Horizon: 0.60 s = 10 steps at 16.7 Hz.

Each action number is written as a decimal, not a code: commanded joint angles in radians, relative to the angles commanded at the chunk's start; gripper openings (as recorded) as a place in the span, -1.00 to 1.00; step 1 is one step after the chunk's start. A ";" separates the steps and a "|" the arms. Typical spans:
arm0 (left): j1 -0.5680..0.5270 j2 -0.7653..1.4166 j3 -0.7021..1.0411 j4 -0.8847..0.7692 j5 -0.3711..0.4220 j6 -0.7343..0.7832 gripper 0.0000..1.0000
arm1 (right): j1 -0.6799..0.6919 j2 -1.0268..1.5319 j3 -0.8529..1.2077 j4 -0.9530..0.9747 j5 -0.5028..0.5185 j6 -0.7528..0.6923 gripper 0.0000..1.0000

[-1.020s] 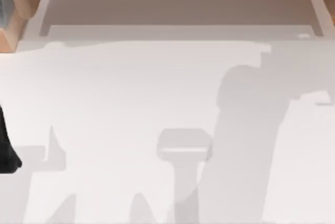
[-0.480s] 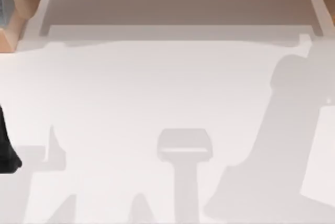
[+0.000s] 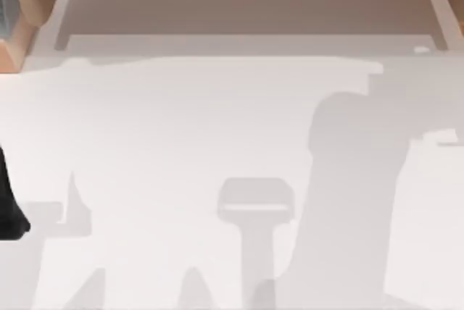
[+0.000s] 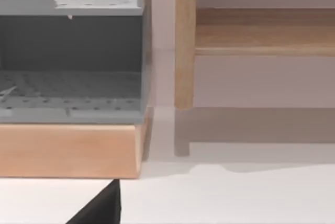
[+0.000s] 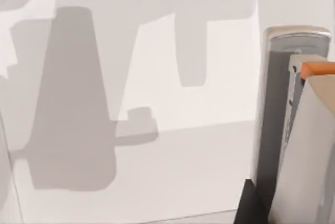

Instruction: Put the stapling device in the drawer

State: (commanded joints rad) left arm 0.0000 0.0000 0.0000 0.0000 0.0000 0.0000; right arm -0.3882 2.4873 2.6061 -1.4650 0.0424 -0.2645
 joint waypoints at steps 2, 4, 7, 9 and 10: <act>0.000 0.000 0.000 0.000 0.000 0.000 1.00 | -0.011 -0.032 0.020 -0.009 0.013 0.027 -1.00; 0.000 0.000 0.000 0.000 0.000 0.000 1.00 | -0.009 -0.040 0.015 -0.009 0.014 0.034 -1.00; 0.000 0.000 0.000 0.000 0.000 0.000 1.00 | 0.006 -0.011 -0.034 0.017 -0.003 0.004 -1.00; 0.000 0.000 0.000 0.000 0.000 0.000 1.00 | 0.013 0.034 -0.078 0.045 -0.016 -0.030 -1.00; 0.000 0.000 0.000 0.000 0.000 0.000 1.00 | 0.015 0.060 -0.100 0.057 -0.021 -0.047 -1.00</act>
State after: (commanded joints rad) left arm 0.0000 0.0000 0.0000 0.0000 0.0000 0.0000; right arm -0.3730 2.5477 2.5059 -1.4077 0.0210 -0.3117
